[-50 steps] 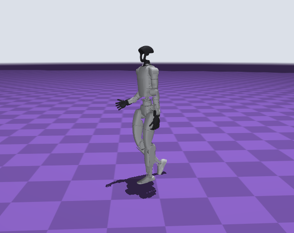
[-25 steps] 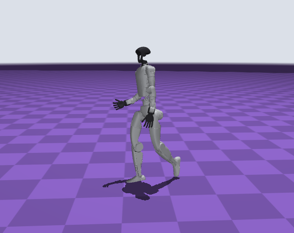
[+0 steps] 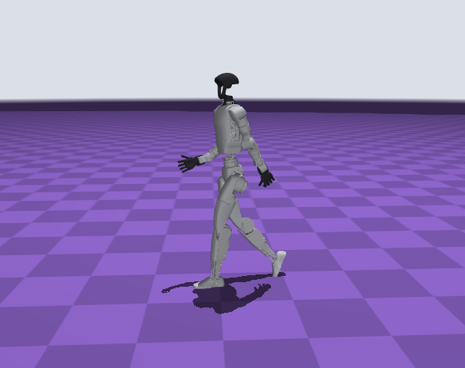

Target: Walk run

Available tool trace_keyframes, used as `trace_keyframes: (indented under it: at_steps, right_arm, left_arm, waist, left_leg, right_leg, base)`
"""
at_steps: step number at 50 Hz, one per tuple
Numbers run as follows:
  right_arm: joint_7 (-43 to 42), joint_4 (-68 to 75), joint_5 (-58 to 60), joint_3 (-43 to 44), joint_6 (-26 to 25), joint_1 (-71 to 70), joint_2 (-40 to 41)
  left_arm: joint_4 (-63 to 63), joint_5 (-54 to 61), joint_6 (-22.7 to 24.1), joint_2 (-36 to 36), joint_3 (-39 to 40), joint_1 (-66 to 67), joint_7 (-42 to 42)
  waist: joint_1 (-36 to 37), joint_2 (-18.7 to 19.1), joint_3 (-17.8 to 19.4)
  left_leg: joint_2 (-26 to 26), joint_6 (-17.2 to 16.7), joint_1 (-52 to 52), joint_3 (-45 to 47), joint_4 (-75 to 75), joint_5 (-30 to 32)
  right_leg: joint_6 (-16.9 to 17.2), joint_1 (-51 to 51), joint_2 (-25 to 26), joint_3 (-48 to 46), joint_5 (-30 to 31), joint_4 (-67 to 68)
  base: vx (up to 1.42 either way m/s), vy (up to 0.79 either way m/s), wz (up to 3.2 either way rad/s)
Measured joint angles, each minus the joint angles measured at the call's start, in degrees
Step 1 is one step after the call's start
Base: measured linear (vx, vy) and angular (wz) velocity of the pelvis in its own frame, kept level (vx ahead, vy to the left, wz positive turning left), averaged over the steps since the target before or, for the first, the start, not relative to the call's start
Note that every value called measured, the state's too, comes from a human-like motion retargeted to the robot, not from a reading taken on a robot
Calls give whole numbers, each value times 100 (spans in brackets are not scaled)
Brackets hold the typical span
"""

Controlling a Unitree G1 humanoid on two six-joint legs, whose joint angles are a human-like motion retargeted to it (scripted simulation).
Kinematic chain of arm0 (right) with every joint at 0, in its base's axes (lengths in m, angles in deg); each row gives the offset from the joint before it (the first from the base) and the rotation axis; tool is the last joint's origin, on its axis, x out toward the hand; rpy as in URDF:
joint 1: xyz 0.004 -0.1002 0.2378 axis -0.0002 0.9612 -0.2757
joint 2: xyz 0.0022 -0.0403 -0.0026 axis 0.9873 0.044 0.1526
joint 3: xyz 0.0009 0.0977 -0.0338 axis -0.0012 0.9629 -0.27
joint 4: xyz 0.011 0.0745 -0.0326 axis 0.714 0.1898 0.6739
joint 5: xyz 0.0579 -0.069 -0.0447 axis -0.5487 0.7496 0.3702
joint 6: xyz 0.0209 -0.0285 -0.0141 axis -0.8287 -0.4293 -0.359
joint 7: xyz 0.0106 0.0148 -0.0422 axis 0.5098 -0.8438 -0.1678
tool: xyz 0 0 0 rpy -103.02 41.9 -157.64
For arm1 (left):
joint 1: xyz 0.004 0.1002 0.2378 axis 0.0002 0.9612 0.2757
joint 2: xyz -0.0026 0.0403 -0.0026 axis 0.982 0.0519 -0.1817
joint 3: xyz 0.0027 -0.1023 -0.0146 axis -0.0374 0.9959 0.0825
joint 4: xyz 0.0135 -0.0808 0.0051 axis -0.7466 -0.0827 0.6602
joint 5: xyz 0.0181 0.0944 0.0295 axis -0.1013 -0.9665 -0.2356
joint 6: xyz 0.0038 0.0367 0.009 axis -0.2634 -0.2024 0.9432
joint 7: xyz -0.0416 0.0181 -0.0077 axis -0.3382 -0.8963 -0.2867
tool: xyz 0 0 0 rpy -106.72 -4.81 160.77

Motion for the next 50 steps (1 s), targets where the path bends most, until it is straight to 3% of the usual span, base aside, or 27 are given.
trace_keyframes:
  at_steps: [2,3,4,5,8,12,15,17,19,20,22,24,26,27,28,30,32,34,37,40,42,45,50]
  right_arm:
    - [-18,14,66,-166,-29,77,65]
    - [4,21,86,-179,-34,58,70]
    - [55,30,91,-171,-39,62,75]
    - [121,39,91,-153,-43,79,82]
    - [258,15,69,17,-28,87,33]
    - [396,-146,57,188,80,94,-130]
    - [505,-293,49,248,98,107,-246]
    - [516,-350,50,290,83,83,-256]
    - [442,-384,66,292,89,93,-231]
    - [375,-390,84,278,93,84,-204]
    - [272,-386,93,246,102,122,-173]
    - [237,-353,87,244,57,121,-138]
    - [248,-341,107,256,-21,158,-78]
    - [250,-345,118,255,-50,190,-51]
    - [236,-345,112,244,-69,199,-43]
    - [196,-316,60,244,-113,125,-76]
    - [214,-263,40,164,-158,-16,-145]
    - [210,-219,44,89,-163,-219,-210]
    - [220,-178,79,54,-103,-485,-238]
    - [361,-275,36,-21,65,-606,-302]
    - [471,-363,-83,-29,170,-664,-361]
    - [606,-461,-295,46,298,-731,-456]
    - [623,-397,-387,233,432,-643,-448]
  left_arm:
    - [0,502,158,282,-139,-537,-108]
    - [0,720,205,455,-264,-889,-140]
    - [66,859,242,606,-351,-1224,-100]
    - [164,957,275,745,-420,-1549,-24]
    - [897,921,597,1021,-431,-2465,251]
    - [1796,1493,1341,1476,-808,-3554,195]
    - [2245,2169,1679,1914,-1094,-4242,-179]
    - [2447,2461,1783,2172,-1127,-4621,-487]
    - [2611,2603,1848,2352,-1075,-4861,-702]
    - [2679,2669,1865,2443,-1038,-4955,-797]
    - [2770,2727,1898,2458,-961,-4949,-750]
    - [2790,2812,1927,2365,-889,-4808,-560]
    - [2681,2838,1962,2184,-775,-4536,-377]
    - [2573,2789,1959,2068,-699,-4361,-330]
    - [2433,2670,1930,1932,-602,-4160,-326]
    - [2074,2284,1740,1602,-486,-3744,-382]
    - [1514,1820,1360,1385,-525,-3351,-513]
    - [1000,1240,1054,1264,-722,-2921,-764]
    - [539,345,765,1038,-1138,-2113,-627]
    - [284,-189,399,542,-1045,-1220,178]
    - [115,-365,228,240,-753,-691,348]
    - [0,-400,-102,-136,-447,21,-41]
    - [0,-475,-566,-320,-282,780,-645]
  waist:
    - [-321,8,34]
    - [-359,-104,90]
    - [-327,22,82]
    - [-261,267,41]
    - [-276,420,115]
    - [-1076,645,129]
    - [-1606,580,64]
    - [-1825,519,64]
    - [-1863,521,56]
    - [-1864,539,52]
    - [-1772,587,-17]
    - [-1850,590,-110]
    - [-2042,581,-228]
    - [-2117,591,-259]
    - [-2080,593,-268]
    - [-2008,564,-97]
    - [-1979,618,74]
    - [-1966,336,-3]
    - [-1778,174,55]
    - [-1401,-7,151]
    - [-1156,14,258]
    - [-623,121,466]
    - [-249,126,574]
  left_leg:
    - [-173,140,192,-555,332,-406]
    - [-220,153,386,-292,432,-600]
    - [-93,161,593,-281,352,-686]
    - [121,167,806,-396,183,-719]
    - [71,164,1421,-630,-82,-878]
    - [-78,146,2046,-1414,-377,-1004]
    - [-321,201,2446,-1758,-412,-1241]
    - [-418,214,2745,-1936,-374,-1443]
    - [-376,154,3045,-1978,-357,-1577]
    - [-316,100,3177,-1944,-346,-1609]
    - [-228,-70,3382,-1870,-257,-1479]
    - [-194,-311,3517,-1862,-49,-1002]
    - [-139,-547,3556,-1861,352,-43]
    - [-88,-646,3523,-1836,668,609]
    - [-35,-747,3409,-1673,1072,1368]
    - [27,-814,3000,-1458,2330,2473]
    - [376,-513,2327,-1061,3844,2815]
    - [104,-332,1829,-731,4066,2304]
    - [-88,-396,1033,-533,4104,1463]
    - [-233,-365,286,-309,3435,562]
    - [-157,-434,11,-262,2405,423]
    - [79,-515,-168,133,679,364]
    - [-458,-813,-397,-97,-1214,-403]
  right_leg:
    - [267,-588,113,-91,614,1517]
    - [394,-955,-140,-232,628,2521]
    - [400,-1193,-95,-315,574,2789]
    - [346,-1366,100,-369,485,2688]
    - [-105,-2063,77,-398,-541,2711]
    - [-262,-2926,-691,-995,-1662,1839]
    - [-219,-3413,-1280,-937,-1833,461]
    - [-448,-3649,-1534,-910,-2012,-468]
    - [-681,-3872,-1539,-941,-2305,-1320]
    - [-661,-3991,-1357,-471,-2440,-1761]
    - [-458,-4041,-1431,-1039,-2556,-1977]
    - [-639,-4009,-1503,-1153,-2352,-1521]
    - [-695,-3900,-1642,-1446,-1955,-1117]
    - [-785,-3802,-1571,-1176,-1772,-1010]
    - [-935,-3714,-1305,-304,-1924,-878]
    - [-1100,-3392,-1092,437,-2195,-718]
    - [-1251,-2865,-1158,-718,-2423,-688]
    - [-1253,-2507,-1456,-1101,-2522,-887]
    - [-1359,-2074,-1075,-584,-2698,-1175]
    - [-1532,-1627,-858,-671,-2762,-1490]
    - [-1616,-1320,-543,-492,-2918,-1620]
    - [-1719,-818,-54,-112,-3191,-1736]
    - [-1583,-70,273,130,-3389,-1700]
  base:
    - [100,-29,80]
    - [91,-31,28]
    - [98,-24,-12]
    - [108,-21,-19]
    - [103,-26,50]
    - [87,-29,191]
    - [95,-44,152]
    - [81,-45,88]
    - [104,-67,21]
    - [105,-70,-17]
    - [100,-69,-21]
    - [109,-80,28]
    - [106,-81,75]
    - [97,-78,49]
    - [95,-76,-1]
    - [102,-78,-40]
    - [84,-62,-46]
    - [89,-67,-37]
    - [86,-60,-84]
    - [99,-61,-128]
    - [95,-48,-110]
    - [105,-40,-125]
    - [102,-31,-41]
